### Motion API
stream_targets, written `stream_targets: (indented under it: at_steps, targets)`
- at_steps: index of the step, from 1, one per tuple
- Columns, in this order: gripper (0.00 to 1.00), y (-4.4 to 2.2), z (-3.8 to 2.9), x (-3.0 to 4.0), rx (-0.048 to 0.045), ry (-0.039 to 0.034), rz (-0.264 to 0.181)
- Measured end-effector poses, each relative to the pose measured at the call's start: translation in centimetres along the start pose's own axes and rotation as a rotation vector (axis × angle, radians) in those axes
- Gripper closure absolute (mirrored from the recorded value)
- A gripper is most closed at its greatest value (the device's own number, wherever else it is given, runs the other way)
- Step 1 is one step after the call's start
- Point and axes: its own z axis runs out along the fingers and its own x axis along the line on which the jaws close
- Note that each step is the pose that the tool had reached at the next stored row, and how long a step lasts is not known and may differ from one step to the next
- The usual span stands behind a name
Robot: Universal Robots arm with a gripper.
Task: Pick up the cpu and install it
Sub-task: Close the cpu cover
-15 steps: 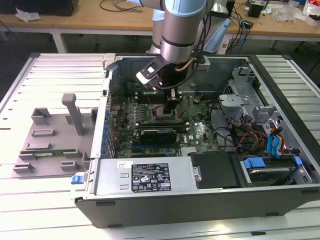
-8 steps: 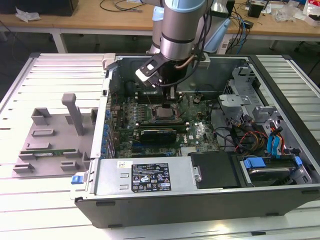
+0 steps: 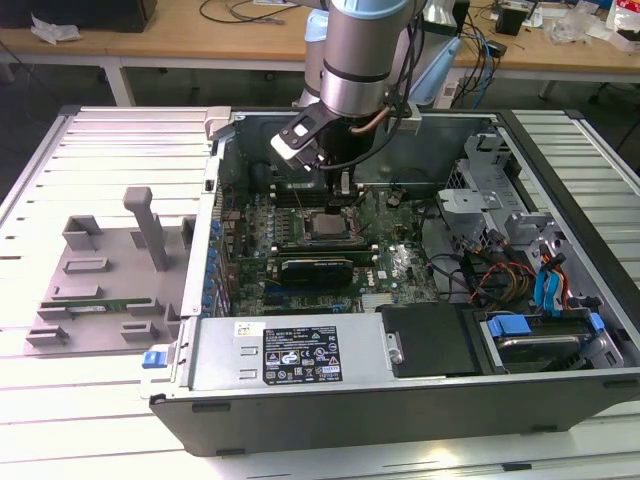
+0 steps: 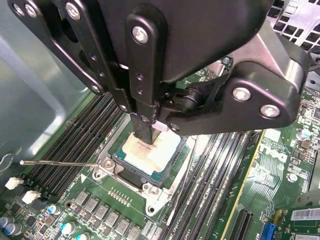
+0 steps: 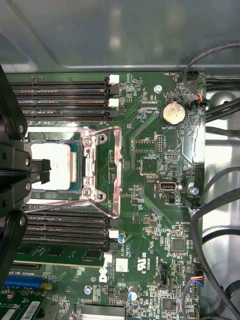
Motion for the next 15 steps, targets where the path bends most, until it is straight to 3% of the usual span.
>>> stream_targets:
  at_steps: [8,9,15]
  targets:
    - [0.89,0.04,0.03,0.0,0.0001,-0.0001,0.0]
    - [0.89,0.05,0.04,0.0,-0.0001,0.0031,0.0]
    - [0.89,0.07,-1.26,-0.02,0.0,0.0047,0.0]
